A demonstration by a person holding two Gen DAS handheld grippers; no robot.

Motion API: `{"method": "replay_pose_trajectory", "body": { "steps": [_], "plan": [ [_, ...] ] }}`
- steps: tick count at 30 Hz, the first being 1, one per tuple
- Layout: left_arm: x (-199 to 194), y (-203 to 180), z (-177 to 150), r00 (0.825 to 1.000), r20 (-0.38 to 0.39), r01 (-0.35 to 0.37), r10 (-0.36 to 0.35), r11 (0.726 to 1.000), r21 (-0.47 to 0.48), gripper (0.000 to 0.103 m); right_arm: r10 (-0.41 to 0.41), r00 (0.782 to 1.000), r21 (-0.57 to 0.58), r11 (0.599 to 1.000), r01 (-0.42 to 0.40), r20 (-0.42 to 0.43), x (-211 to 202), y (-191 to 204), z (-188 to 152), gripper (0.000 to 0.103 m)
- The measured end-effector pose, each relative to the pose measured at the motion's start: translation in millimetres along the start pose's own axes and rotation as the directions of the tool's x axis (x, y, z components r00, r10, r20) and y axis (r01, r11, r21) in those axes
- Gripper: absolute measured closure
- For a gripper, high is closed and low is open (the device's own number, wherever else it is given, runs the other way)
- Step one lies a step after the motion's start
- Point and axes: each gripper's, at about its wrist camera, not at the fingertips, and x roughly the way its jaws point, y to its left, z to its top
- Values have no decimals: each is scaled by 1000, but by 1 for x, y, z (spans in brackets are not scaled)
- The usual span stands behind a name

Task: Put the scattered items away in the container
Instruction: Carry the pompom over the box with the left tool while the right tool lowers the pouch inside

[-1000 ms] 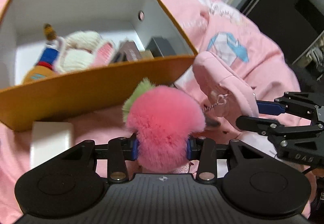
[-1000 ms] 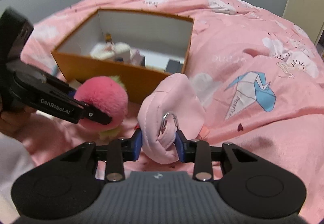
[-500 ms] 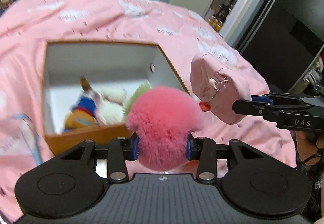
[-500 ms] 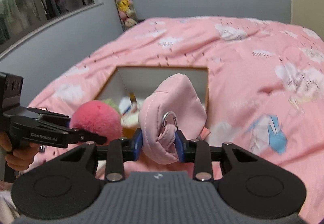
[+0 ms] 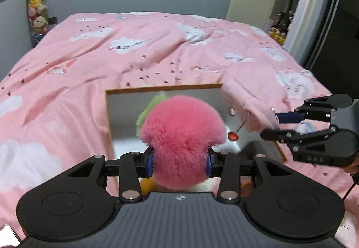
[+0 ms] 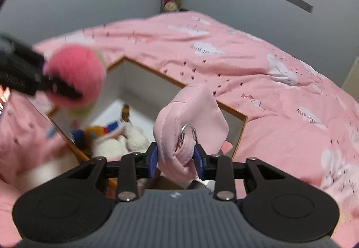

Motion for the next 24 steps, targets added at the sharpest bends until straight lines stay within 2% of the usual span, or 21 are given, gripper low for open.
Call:
{"method": "replay_pose_trajectory", "body": {
  "steps": [7, 12, 19, 24],
  "plan": [
    [32, 11, 14, 995, -79, -63, 67, 997, 46, 57, -24, 993, -118, 993, 9, -119, 59, 1, 1, 67],
    [43, 13, 15, 991, -109, -73, 81, 994, 77, 56, -19, 980, -152, 988, -12, -198, 87, 0, 1, 66],
    [57, 15, 16, 980, -163, -97, 116, 988, 117, 56, 14, 963, -121, 992, -48, -269, 107, -5, 3, 62],
    [67, 12, 15, 964, -222, -113, 148, 980, 162, 56, 55, 956, -33, 997, -68, -288, 106, -14, 2, 58]
  ]
}}
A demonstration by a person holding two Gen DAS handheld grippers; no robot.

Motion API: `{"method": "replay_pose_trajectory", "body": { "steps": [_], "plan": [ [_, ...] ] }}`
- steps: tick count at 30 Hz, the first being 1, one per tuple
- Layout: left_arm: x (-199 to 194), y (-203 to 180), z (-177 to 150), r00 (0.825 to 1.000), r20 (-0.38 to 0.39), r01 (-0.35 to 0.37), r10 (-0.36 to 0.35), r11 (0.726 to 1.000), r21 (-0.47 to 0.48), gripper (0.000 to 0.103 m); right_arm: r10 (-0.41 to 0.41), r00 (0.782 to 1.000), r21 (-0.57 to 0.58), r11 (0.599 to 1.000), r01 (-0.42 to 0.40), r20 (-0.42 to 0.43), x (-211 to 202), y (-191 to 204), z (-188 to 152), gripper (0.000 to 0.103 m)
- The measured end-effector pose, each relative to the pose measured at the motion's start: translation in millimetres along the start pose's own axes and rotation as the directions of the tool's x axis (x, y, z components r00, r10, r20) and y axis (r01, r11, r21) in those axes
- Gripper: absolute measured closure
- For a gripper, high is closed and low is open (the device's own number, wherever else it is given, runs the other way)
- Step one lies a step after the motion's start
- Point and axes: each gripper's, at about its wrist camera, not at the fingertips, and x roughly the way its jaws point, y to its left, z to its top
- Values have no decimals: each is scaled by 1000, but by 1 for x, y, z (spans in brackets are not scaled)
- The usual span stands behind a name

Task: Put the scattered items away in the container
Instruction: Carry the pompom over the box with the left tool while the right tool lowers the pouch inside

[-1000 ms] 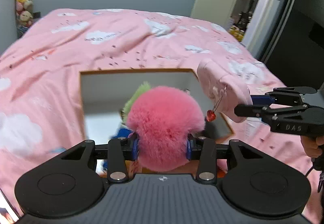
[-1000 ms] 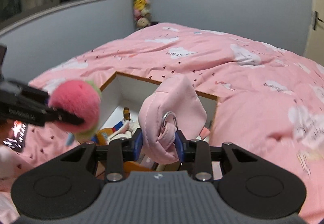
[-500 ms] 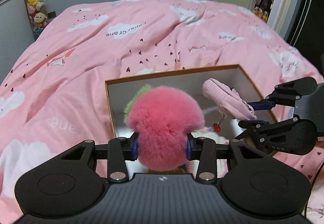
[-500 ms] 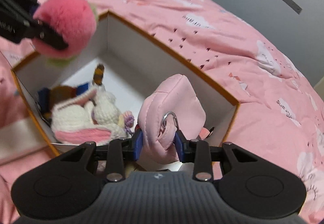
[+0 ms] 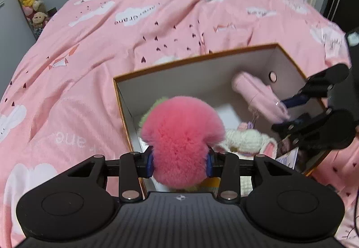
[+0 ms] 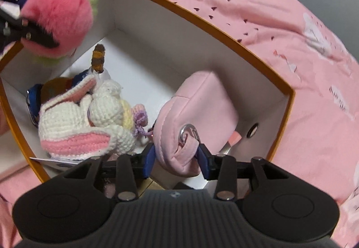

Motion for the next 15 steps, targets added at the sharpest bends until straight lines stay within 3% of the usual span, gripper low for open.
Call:
{"method": "replay_pose_trajectory", "body": {
  "steps": [7, 15],
  "plan": [
    [11, -10, 1, 992, -91, -72, 82, 991, 112, 56, 15, 991, 158, 987, -36, 130, -44, -12, -13, 51],
    [22, -23, -2, 976, -172, -82, 130, 962, 261, 53, 28, 970, 260, 961, -93, 241, -79, -5, -33, 50]
  ]
}}
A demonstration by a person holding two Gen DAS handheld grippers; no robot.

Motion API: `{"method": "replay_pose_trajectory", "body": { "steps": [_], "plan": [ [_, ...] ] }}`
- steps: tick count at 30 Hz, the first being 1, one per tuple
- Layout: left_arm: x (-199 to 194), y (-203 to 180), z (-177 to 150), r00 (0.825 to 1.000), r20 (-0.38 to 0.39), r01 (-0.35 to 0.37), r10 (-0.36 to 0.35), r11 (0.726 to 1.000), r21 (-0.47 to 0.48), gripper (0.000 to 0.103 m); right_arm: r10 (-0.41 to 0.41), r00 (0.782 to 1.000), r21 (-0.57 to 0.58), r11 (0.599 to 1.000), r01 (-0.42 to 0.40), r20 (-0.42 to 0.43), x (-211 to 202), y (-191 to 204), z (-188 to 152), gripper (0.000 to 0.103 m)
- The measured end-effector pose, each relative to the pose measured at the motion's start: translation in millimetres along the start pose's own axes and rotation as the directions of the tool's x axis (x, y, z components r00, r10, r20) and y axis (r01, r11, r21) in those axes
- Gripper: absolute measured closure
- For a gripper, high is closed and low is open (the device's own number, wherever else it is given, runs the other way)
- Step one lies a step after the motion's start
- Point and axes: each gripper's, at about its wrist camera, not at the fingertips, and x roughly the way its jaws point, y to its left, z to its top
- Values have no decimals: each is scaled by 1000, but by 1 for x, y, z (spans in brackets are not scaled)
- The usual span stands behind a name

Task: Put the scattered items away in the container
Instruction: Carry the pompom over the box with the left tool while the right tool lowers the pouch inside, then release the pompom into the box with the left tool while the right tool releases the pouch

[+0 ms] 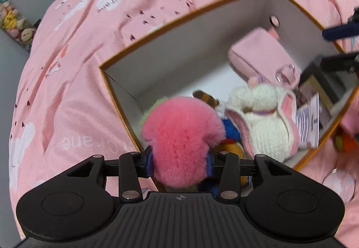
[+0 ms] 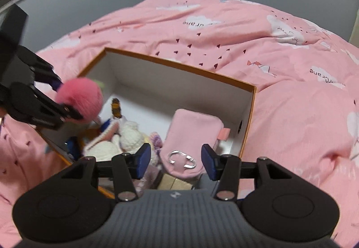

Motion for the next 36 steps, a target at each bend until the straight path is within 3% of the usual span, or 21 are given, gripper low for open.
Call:
{"method": "replay_pose_trajectory", "body": {
  "steps": [7, 17, 21, 25, 27, 31, 36],
  "plan": [
    [-2, -3, 1, 999, -34, 11, -9, 999, 53, 53, -6, 1000, 54, 999, 4, 25, -12, -2, -14, 49],
    [-17, -2, 8, 1000, -8, 18, -17, 993, 113, 54, -5, 999, 110, 994, 1, 33, -13, -8, -27, 49],
    [-23, 3, 22, 998, 53, 16, -21, 996, 92, 72, -9, 999, 124, 992, 4, 36, -12, -10, -29, 49],
    [-18, 6, 40, 993, 97, 56, -61, 997, 54, 81, -4, 999, 125, 992, -2, 48, -15, -8, -30, 49],
    [-9, 3, 46, 994, 70, 78, -83, 995, 65, 85, -7, 999, 129, 992, 1, 49, -15, -8, -30, 49],
    [18, -7, 49, 999, -38, 12, -8, 993, 118, 91, -25, 999, 142, 990, 19, 43, -14, -11, -32, 50],
    [33, -8, 47, 995, -96, 12, 1, 990, 141, 92, -27, 999, 161, 987, 21, 37, -11, -13, -34, 49]
  ]
}}
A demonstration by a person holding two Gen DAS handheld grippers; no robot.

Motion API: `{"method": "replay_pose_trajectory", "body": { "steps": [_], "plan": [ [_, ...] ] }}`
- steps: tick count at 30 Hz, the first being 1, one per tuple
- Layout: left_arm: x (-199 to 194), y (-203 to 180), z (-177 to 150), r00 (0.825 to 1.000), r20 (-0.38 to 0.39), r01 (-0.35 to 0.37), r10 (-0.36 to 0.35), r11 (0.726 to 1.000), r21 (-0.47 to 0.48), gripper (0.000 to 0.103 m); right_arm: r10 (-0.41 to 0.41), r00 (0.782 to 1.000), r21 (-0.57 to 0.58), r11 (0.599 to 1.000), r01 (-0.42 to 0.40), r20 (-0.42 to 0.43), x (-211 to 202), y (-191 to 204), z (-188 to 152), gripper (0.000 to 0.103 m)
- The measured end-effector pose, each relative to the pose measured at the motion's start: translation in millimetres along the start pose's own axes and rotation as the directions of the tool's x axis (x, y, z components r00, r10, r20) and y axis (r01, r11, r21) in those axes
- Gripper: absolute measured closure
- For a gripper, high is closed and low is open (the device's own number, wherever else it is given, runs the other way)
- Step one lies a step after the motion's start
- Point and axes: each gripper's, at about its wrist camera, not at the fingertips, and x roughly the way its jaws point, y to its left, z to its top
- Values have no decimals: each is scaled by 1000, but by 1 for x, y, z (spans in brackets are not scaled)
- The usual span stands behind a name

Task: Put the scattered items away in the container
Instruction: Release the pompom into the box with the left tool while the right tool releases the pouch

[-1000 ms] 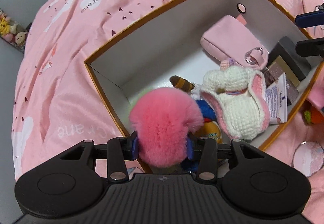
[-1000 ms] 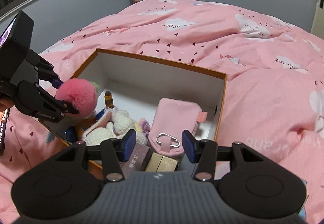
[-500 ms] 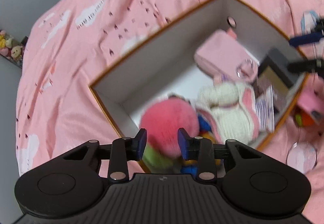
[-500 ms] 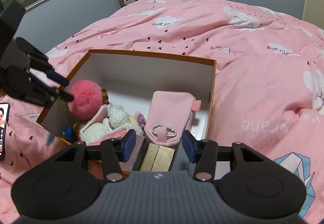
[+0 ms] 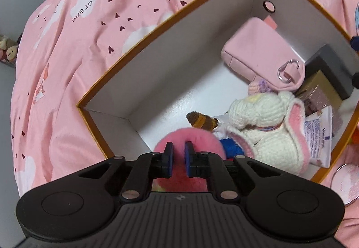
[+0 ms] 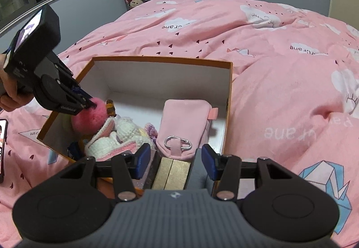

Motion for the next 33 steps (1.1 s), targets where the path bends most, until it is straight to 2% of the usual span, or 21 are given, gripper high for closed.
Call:
{"method": "replay_pose_trajectory", "body": {
  "steps": [9, 18, 27, 33],
  "plan": [
    [15, -15, 6, 998, -65, 8, -1, 993, 114, 92, -8, 1000, 17, 1000, 8, -4, 3, -2, 0, 49],
    [29, -16, 5, 994, -107, 38, -25, 993, 114, 92, -10, 1000, 31, 999, 10, -1, 2, -4, -1, 49],
    [44, -11, 5, 994, -105, 46, -38, 996, 71, 92, -15, 1000, 36, 999, 15, 3, 2, -4, -1, 49],
    [32, -3, 5, 997, -54, 53, -52, 998, 26, 92, -29, 1000, 39, 999, 28, 9, -5, -5, -3, 49]
  ]
}}
